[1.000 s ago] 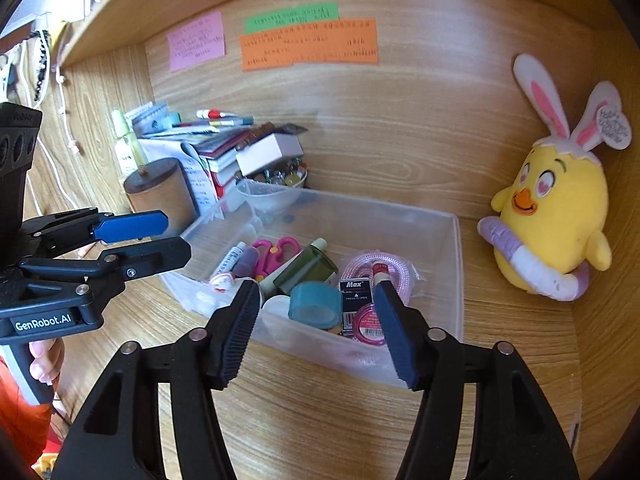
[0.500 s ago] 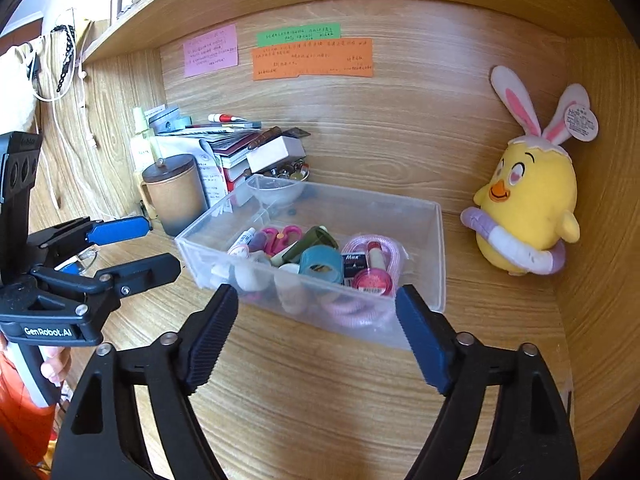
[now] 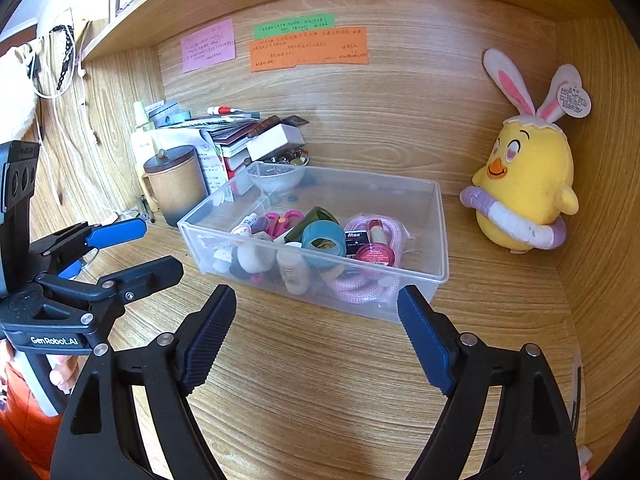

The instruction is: Organize objects

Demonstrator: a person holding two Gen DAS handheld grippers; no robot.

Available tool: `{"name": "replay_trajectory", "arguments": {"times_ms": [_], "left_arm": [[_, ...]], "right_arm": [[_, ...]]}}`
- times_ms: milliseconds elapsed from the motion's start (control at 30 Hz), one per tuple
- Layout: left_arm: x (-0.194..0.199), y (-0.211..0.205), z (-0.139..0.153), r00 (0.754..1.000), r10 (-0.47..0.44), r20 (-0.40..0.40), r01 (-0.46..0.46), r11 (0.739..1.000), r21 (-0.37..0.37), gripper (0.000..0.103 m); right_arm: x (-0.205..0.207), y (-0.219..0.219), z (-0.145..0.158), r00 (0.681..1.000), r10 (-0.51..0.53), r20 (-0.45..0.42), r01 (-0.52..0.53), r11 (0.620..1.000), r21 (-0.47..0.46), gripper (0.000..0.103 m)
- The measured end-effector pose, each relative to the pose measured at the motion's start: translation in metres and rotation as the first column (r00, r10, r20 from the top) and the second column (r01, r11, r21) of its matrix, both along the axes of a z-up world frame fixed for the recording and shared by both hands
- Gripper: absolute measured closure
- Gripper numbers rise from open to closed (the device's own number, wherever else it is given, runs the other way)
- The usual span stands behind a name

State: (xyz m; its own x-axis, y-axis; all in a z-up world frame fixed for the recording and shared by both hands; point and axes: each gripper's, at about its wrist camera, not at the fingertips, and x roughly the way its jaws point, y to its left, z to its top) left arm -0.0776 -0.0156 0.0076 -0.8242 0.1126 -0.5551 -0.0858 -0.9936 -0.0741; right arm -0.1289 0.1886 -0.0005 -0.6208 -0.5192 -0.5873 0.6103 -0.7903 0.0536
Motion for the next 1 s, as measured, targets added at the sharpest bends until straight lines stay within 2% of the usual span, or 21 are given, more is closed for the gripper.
{"name": "replay_trajectory", "arguments": {"times_ms": [1000], "left_arm": [[0.0005,0.0037,0.0008,1.0,-0.003,-0.006,0.003,1.0,-0.001,0.012]], "right_arm": [[0.0014,0.0003,0.0002,1.0,0.011,0.004,-0.011,1.0,-0.008,0.022]]}}
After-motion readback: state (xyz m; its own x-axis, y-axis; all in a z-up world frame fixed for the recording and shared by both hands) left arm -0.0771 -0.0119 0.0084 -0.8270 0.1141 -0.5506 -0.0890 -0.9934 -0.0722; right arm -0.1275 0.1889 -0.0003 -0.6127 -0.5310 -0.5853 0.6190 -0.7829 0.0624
